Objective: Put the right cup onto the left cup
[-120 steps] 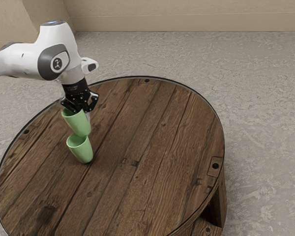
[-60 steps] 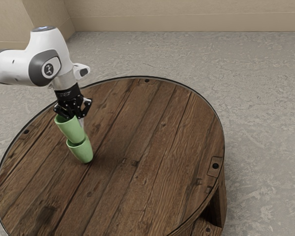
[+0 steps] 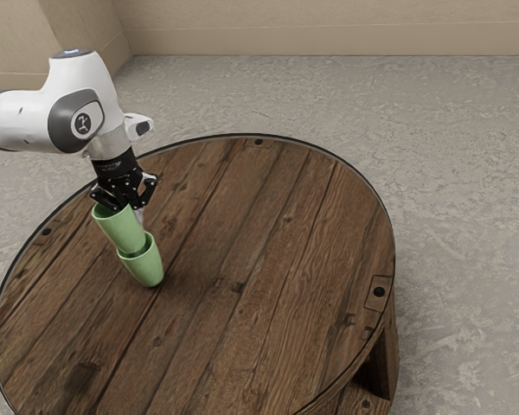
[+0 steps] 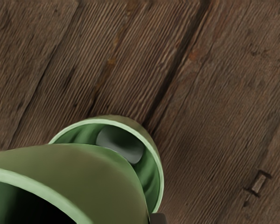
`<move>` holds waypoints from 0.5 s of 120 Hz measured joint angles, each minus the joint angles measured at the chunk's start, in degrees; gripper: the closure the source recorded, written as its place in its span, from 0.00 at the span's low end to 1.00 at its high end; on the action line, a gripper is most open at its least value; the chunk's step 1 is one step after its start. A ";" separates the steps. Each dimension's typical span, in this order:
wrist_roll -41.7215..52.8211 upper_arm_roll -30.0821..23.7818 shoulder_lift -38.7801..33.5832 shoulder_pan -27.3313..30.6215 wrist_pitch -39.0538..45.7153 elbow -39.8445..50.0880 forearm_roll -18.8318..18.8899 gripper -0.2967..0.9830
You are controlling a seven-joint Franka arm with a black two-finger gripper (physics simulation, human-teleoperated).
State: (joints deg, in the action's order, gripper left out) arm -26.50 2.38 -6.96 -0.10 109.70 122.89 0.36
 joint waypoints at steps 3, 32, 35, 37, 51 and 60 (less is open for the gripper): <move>-0.01 0.00 0.01 0.01 0.05 0.00 -0.04 0.79; -0.17 -0.01 -0.04 0.01 0.21 -0.07 -0.24 0.43; -0.19 -0.01 -0.13 0.01 0.18 -0.14 -0.24 0.41; -0.20 -0.01 -0.18 0.00 0.15 -0.20 -0.25 0.40; -0.24 -0.01 -0.61 -0.08 -0.01 -0.66 -0.25 0.33; -0.25 -0.01 -1.45 -0.23 -0.21 -1.26 -0.14 0.31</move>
State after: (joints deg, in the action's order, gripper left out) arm -26.76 2.37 -8.41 -0.32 109.49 121.63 0.22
